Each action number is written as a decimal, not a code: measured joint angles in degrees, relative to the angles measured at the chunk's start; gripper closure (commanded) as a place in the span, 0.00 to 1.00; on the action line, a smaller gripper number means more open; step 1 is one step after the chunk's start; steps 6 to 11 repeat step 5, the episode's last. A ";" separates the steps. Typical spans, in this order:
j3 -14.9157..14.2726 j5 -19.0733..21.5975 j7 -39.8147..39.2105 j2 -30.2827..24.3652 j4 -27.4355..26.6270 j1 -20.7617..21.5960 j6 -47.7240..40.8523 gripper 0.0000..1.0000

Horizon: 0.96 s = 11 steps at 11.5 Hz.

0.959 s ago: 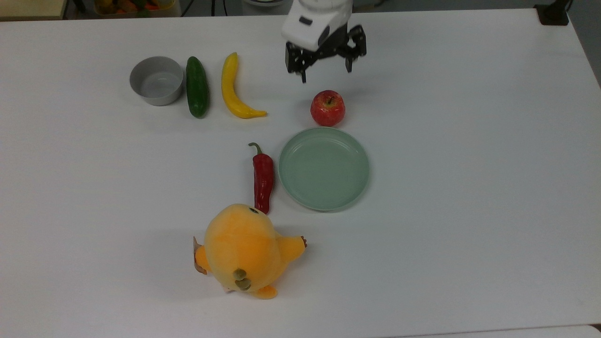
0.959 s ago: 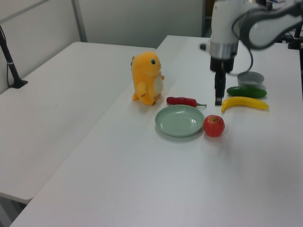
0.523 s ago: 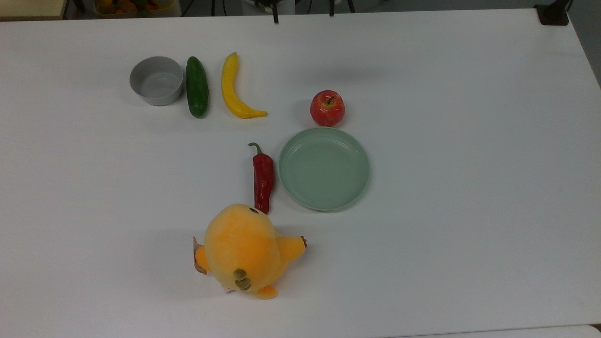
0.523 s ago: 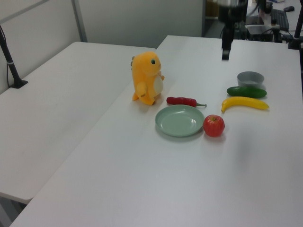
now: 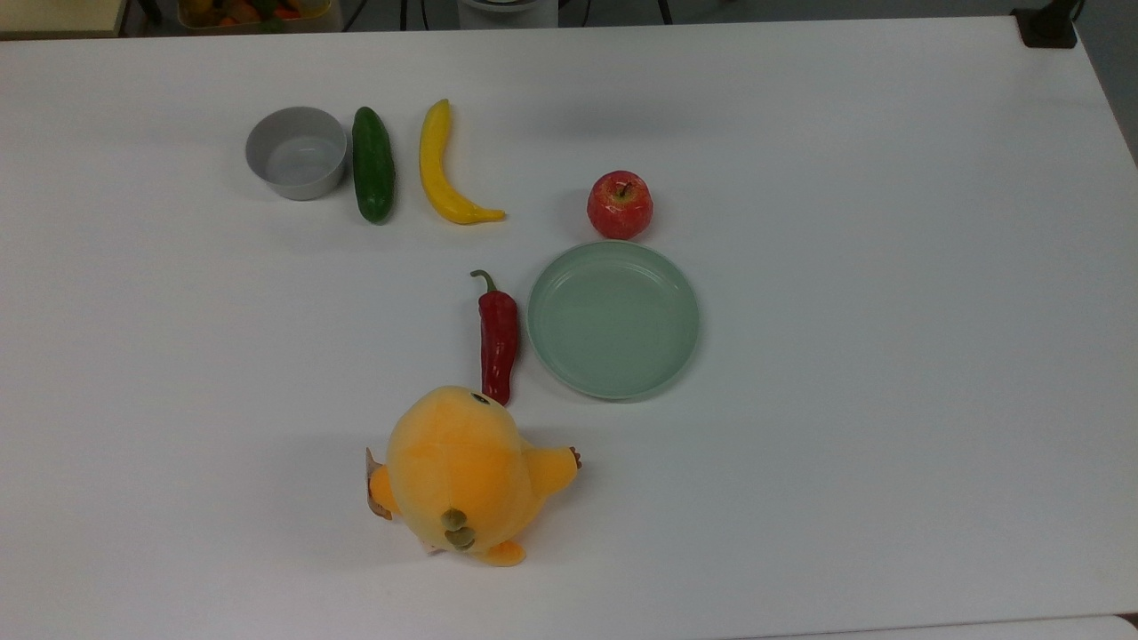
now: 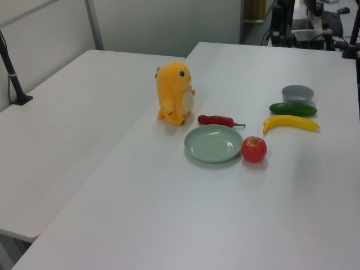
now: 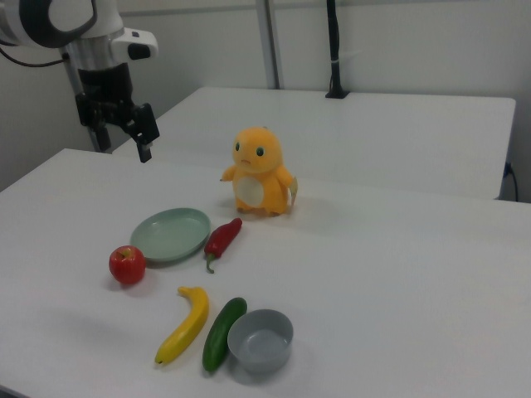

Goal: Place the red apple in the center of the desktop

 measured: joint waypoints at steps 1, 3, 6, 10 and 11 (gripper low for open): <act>-0.65 0.12 -1.21 0.01 0.00 0.01 0.91 0.00; -0.81 0.13 -4.43 0.29 -0.27 0.05 4.13 0.00; -0.82 0.13 -4.81 0.78 -0.50 0.20 6.05 0.00; -0.82 0.13 -4.81 0.78 -0.50 0.20 6.05 0.00; -0.82 0.13 -4.81 0.78 -0.50 0.20 6.05 0.00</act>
